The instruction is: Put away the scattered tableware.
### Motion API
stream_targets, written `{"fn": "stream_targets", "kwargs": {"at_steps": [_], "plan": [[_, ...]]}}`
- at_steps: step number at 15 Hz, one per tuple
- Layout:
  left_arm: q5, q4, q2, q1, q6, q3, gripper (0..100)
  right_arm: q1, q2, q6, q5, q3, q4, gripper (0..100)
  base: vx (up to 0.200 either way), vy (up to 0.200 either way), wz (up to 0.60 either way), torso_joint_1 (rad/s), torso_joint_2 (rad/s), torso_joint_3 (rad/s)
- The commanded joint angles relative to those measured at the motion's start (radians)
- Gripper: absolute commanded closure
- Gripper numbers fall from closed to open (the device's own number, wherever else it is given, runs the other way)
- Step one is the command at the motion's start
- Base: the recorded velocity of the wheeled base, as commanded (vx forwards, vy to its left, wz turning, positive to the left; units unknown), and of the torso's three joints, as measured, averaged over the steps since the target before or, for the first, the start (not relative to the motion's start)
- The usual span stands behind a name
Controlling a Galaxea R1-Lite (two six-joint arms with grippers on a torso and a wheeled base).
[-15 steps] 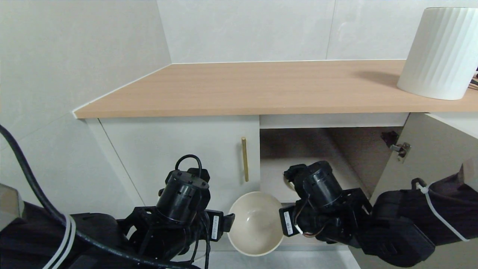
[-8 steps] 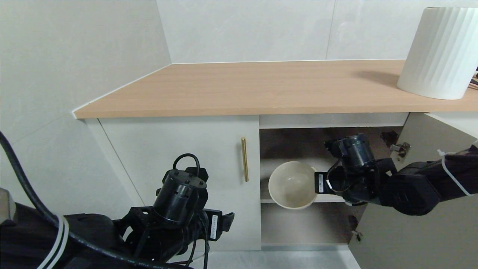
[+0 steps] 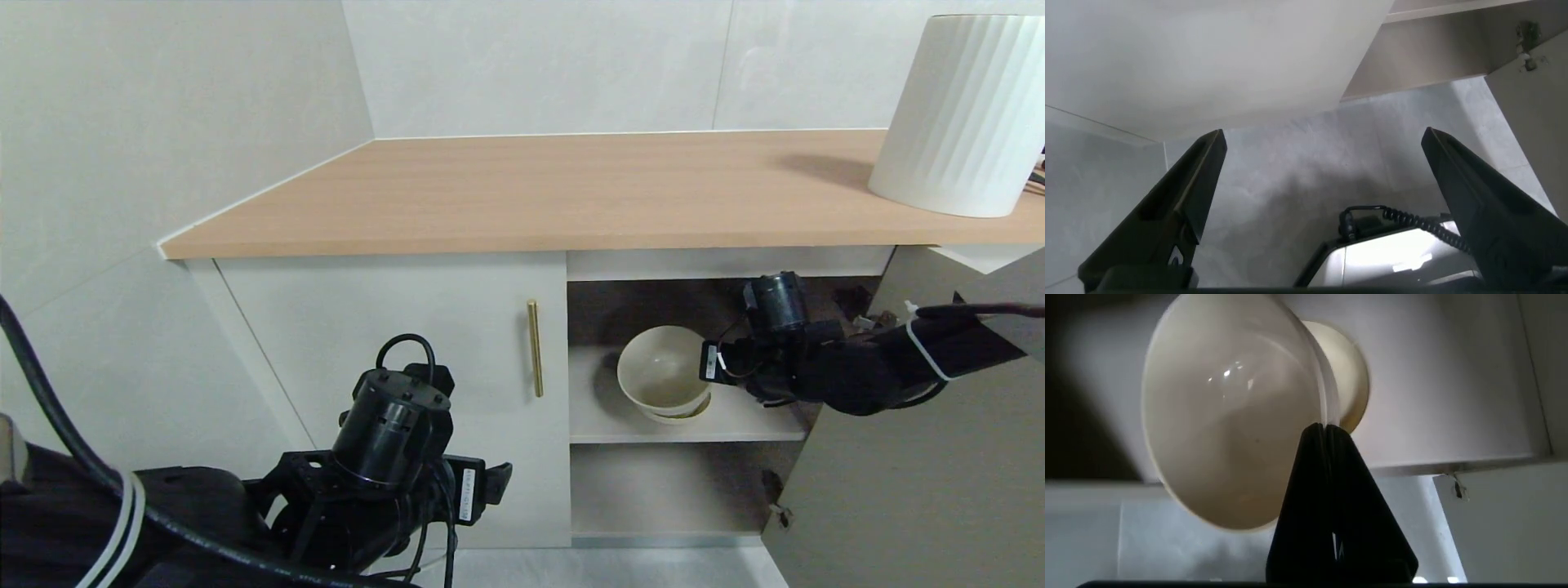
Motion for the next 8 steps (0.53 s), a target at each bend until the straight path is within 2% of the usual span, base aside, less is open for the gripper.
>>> {"fn": "stream_targets", "kwargs": {"at_steps": [1,4,8], "plan": [[0.0,-0.001,0.0,0.005,0.0,0.0,0,-0.011,0.093,0.011,-0.007,-0.067,-0.001,100,0.0,0.0,0.0,0.0,0.0,0.0],[0.0,-0.001,0.0,0.006,0.0,0.0,0,-0.023,0.138,0.026,-0.025,-0.132,-0.001,100,0.0,0.0,0.0,0.0,0.0,0.0],[0.0,-0.001,0.0,0.006,0.0,0.0,0,-0.037,0.153,0.032,-0.027,-0.141,-0.001,100,0.0,0.0,0.0,0.0,0.0,0.0]]}}
